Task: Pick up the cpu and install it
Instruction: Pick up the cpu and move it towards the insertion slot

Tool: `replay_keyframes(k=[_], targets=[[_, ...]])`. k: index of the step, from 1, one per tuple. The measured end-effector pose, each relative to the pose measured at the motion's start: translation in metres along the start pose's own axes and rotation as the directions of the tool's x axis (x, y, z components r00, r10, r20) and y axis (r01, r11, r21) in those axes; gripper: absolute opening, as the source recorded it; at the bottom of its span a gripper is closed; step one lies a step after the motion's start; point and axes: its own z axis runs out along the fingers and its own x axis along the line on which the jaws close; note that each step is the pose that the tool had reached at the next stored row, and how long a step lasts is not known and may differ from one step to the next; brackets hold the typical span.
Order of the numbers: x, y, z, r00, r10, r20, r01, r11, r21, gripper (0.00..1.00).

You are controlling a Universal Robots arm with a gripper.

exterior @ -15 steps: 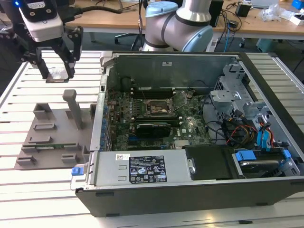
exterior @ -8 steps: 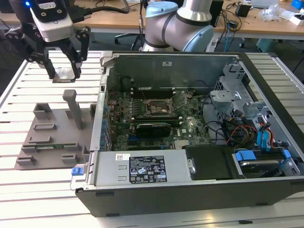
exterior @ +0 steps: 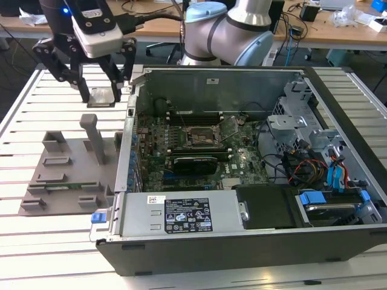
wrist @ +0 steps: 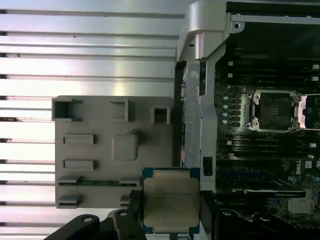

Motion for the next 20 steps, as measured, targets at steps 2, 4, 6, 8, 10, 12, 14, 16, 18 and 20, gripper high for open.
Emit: replay_keyframes(k=[2,4,6,8,10,12,14,16,18,20], targets=[[-0.0071,0.0001,0.0019,1.0,0.0,-0.0014,0.0,1.0,-0.0002,0.55],[-0.0151,0.0002,0.0034,1.0,0.0,-0.0029,0.0,1.0,-0.0001,0.55],[-0.0208,0.0004,0.0042,1.0,0.0,-0.0034,0.0,1.0,-0.0002,0.55],[-0.0287,0.0005,0.0052,1.0,0.0,-0.0042,0.0,1.0,-0.0002,0.55],[-0.0356,0.0006,0.0062,1.0,0.0,-0.0051,0.0,1.0,-0.0002,0.55],[-0.0438,0.0009,0.0074,1.0,0.0,-0.0059,0.0,1.0,-0.0003,0.55],[-0.0523,0.0011,0.0084,1.0,0.0,-0.0067,0.0,1.0,-0.0003,0.55],[-0.0598,0.0013,0.0092,1.0,0.0,-0.0074,0.0,1.0,-0.0002,0.55],[-0.0685,0.0015,0.0102,1.0,0.0,-0.0083,0.0,1.0,-0.0003,0.55],[-0.08,0.0017,0.0114,1.0,0.0,-0.0091,0.0,1.0,-0.0003,0.55]])
